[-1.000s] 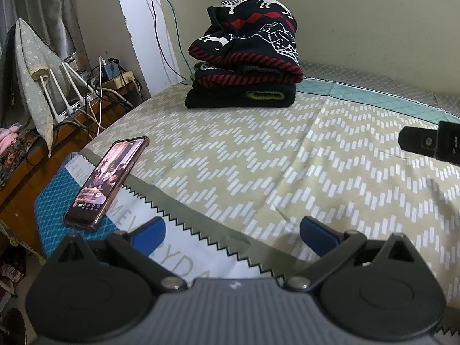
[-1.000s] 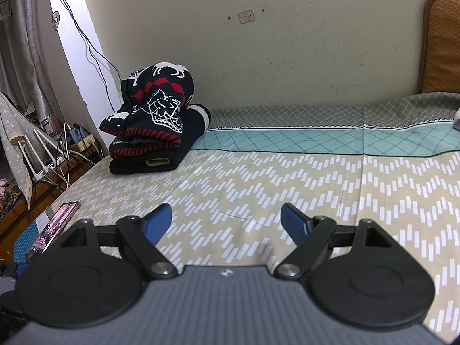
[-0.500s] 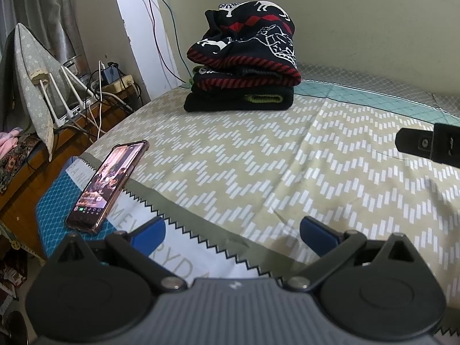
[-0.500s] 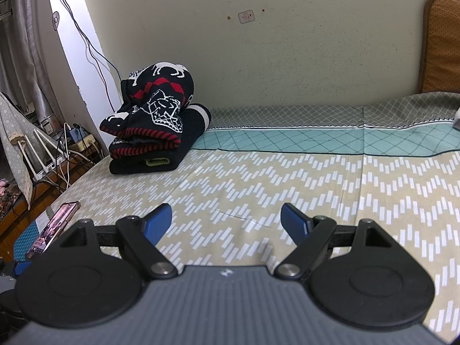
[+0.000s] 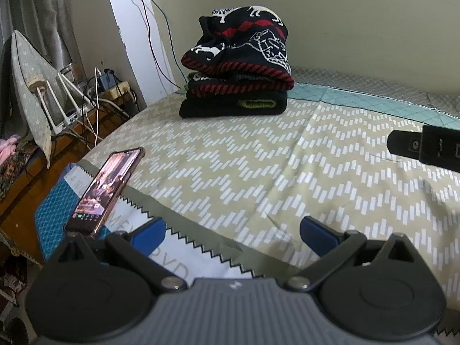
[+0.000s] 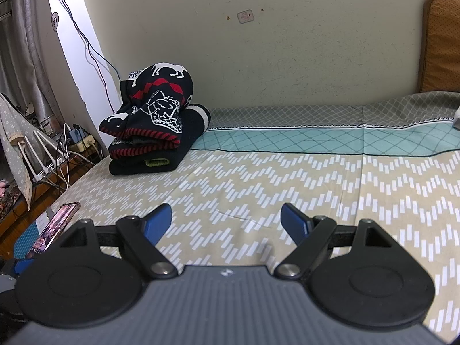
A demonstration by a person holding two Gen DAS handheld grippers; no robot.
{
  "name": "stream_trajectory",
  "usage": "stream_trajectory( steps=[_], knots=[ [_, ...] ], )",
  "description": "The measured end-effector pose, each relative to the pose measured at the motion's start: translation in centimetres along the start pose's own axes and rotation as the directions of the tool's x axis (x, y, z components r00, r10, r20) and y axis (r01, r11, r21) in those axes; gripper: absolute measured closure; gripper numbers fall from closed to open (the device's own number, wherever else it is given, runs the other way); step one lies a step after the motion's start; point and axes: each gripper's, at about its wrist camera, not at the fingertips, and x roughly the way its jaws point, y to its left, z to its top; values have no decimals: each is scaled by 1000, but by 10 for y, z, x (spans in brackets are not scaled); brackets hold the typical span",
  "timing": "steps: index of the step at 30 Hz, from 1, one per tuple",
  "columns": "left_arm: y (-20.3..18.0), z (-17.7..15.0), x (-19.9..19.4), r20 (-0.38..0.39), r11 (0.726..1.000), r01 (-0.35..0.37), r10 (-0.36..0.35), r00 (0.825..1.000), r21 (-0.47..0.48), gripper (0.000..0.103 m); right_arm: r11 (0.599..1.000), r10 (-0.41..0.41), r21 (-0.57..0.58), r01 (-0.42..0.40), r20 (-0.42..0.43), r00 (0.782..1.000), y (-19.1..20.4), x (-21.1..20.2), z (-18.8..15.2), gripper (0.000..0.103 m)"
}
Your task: Fold small clothes
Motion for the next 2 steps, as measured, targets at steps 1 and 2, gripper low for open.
stream_trajectory(
  steps=[1, 2],
  knots=[
    [0, 0, -1, 2, 1000, 4, -4, 1000, 0, 0, 1000, 0, 0, 0, 0, 1000, 0, 0, 0, 18],
    [0, 0, -1, 1, 1000, 10, -10, 1000, 1, 0, 1000, 0, 0, 0, 0, 1000, 0, 0, 0, 18]
  ],
)
